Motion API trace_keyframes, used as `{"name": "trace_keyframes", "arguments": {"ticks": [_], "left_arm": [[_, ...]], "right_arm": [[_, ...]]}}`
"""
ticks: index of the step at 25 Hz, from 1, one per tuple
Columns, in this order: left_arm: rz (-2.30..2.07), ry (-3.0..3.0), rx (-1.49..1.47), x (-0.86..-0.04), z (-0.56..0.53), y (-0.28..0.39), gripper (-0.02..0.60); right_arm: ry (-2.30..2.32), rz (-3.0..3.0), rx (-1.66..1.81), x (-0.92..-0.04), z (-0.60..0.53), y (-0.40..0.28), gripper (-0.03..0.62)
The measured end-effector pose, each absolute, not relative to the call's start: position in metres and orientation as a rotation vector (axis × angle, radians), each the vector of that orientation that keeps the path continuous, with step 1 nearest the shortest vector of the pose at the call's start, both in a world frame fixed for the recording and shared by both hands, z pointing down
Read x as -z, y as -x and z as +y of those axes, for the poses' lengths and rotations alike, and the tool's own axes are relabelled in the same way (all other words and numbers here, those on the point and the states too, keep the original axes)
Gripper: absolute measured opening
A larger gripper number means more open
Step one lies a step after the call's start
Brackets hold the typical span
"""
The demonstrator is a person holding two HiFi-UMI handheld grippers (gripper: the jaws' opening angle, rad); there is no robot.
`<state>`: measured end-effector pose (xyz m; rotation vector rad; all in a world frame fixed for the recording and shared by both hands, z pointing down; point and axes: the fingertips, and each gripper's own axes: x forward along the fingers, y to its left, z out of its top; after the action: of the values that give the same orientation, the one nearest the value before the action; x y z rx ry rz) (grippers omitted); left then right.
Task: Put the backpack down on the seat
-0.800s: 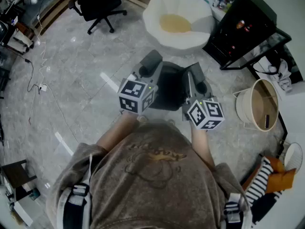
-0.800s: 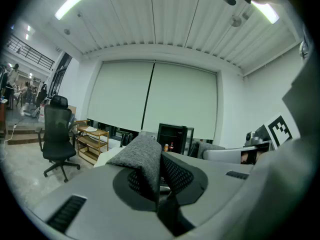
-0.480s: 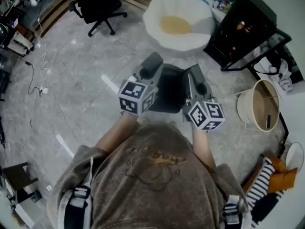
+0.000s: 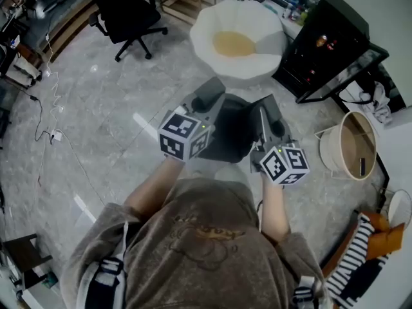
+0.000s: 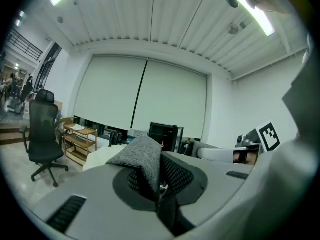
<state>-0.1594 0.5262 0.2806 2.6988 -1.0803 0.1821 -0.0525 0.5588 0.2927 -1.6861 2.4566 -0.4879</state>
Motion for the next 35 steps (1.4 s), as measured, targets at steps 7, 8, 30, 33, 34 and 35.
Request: {"name": "trace_keyframes", "arguments": {"ticks": [7,8,30,33,34,35], "left_arm": [[-1.046,-2.735,-0.184,-0.274,0.505,0.158,0.031],[-1.046,-2.737,-0.186,-0.275,0.501,0.157,0.031],[-1.046,-2.67,-0.238,-0.314,0.392,0.127,0.031],[-1.046,-2.653,-0.239,-0.316,0.37,0.12,0.031],[-1.044,-2.65,-0.24,-0.316,0.364,0.118,0.031],[-1.042,-2.647,-0.242,-0.316,0.357,0.115,0.031]], "right_arm": [[1.701,2.442,0.46,-0.286,0.538,0.055,0.028],[1.704,2.443,0.454,-0.286,0.535,0.054,0.028],[1.67,2.462,0.553,-0.32,0.423,0.028,0.028],[1.647,2.482,0.56,-0.321,0.402,0.022,0.028],[1.638,2.487,0.56,-0.32,0.396,0.019,0.028],[1.63,2.492,0.562,-0.32,0.389,0.016,0.028]]}}
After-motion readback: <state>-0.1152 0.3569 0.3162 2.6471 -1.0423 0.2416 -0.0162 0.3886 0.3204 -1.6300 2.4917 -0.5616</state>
